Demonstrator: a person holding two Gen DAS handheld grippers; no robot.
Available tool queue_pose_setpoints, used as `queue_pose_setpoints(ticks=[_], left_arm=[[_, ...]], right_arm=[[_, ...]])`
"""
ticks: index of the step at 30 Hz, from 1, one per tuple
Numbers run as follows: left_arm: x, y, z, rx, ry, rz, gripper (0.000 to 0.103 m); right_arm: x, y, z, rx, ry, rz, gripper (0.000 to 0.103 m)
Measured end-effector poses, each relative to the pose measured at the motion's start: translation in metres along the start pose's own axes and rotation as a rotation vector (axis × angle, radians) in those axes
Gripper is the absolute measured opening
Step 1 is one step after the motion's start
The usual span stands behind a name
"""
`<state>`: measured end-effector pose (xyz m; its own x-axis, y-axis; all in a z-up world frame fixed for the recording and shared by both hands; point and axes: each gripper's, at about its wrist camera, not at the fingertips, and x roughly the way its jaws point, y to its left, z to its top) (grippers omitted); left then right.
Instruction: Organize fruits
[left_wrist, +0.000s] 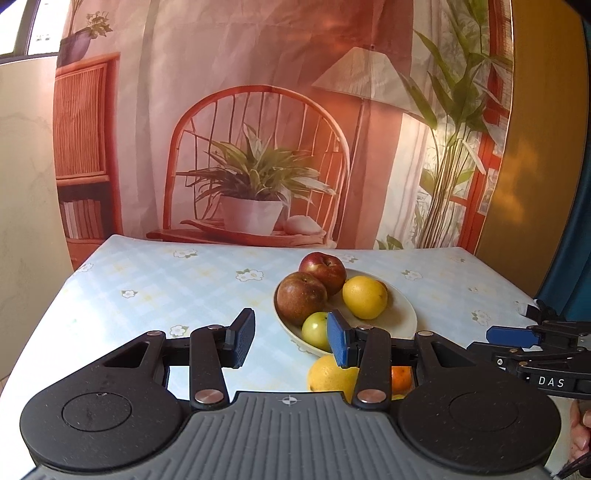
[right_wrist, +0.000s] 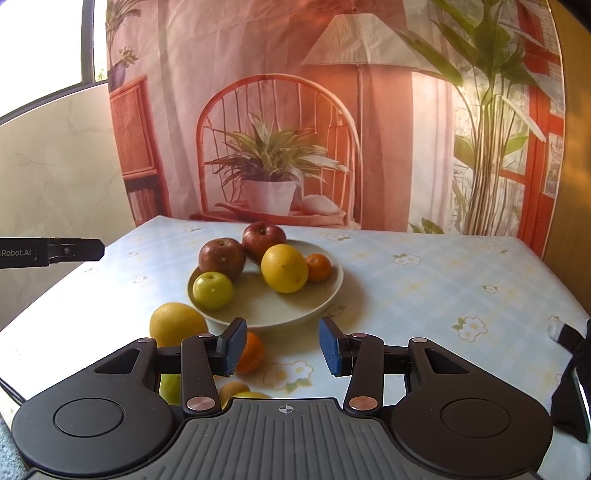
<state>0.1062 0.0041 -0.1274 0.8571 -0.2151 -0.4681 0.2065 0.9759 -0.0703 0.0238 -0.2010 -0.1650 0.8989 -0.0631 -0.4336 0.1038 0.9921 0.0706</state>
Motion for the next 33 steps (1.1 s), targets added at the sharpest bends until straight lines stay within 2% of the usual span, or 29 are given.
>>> queue_pose_setpoints(ticks=[9,33], left_arm=[[-0.002,-0.005,-0.016,0.0,0.02,0.01,0.044],[0.017,-0.012,-0.035,0.0,0.136,-0.065,0.045]], right_arm=[[-0.001,-0.001,-0.018,0.042,0.059,0.05,0.042],[0.022,-0.007,-0.041,0.14,0.169,0.101,0.044]])
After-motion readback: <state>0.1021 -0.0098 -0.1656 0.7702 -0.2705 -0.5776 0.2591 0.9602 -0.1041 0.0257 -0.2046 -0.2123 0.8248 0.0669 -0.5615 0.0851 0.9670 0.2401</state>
